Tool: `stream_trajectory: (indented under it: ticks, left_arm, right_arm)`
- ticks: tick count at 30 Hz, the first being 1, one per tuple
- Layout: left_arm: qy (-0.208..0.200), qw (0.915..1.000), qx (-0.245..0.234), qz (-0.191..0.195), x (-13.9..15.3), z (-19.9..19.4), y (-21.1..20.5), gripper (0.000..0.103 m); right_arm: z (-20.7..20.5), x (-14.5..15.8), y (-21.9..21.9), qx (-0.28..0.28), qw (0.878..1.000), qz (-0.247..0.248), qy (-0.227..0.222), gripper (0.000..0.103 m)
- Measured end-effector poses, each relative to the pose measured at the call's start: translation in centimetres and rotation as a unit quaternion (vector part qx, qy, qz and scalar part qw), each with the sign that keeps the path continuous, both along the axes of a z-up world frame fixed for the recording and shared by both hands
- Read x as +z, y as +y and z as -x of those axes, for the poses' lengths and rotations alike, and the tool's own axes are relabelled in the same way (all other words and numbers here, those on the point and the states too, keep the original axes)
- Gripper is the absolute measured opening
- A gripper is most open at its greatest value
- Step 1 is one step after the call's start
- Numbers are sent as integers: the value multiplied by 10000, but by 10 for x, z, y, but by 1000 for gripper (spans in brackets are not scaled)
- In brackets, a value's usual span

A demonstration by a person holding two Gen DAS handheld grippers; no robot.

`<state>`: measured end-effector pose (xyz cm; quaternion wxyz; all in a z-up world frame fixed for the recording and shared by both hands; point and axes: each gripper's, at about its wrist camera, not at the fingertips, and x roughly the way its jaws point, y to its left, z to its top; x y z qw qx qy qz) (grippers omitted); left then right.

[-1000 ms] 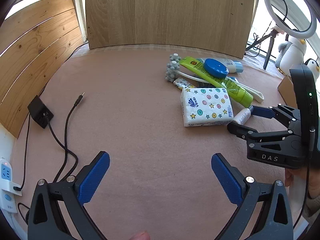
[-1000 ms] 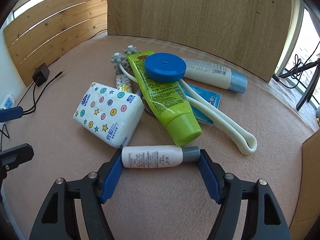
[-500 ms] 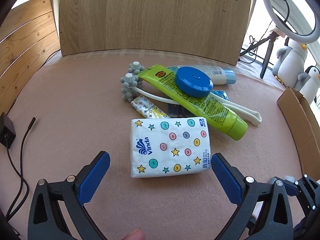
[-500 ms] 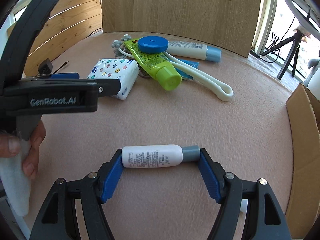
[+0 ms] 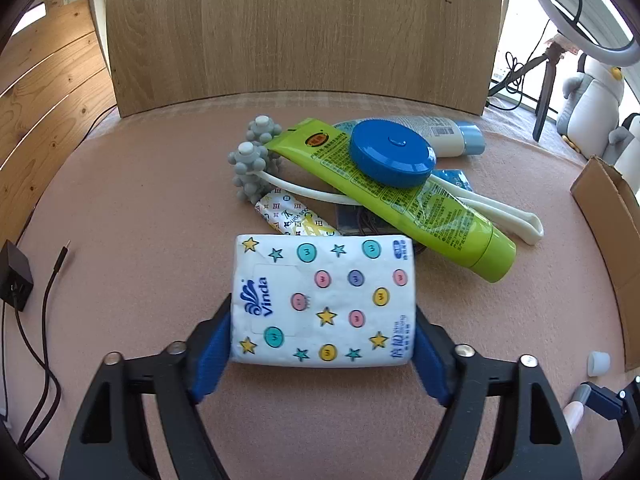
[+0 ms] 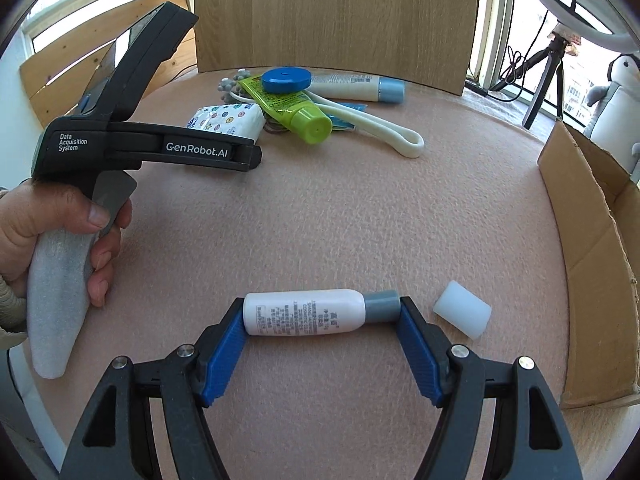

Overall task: Organize objects
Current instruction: 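Grasp the Vinda tissue pack with the left tool while the right tool holds the bottle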

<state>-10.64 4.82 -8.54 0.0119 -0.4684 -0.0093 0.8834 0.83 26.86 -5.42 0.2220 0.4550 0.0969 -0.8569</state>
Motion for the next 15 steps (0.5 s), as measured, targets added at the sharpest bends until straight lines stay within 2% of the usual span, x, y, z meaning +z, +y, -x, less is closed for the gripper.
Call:
stream_trajectory:
  ticks: [5,9,15]
  left_arm:
    - [-86,9997,-105,-206,6,-10,-2,75]
    - [90,9996,-111,-244,21,-40,-1,76]
    - [261,9991,-292,-156,42,-97,8,76]
  right_arm:
    - [-1,0,1,-22,10000,39,14,69]
    - [-3,4,3,-92,9999,112,0,69]
    - [-15,24,8,-150,9992,335,149,69]
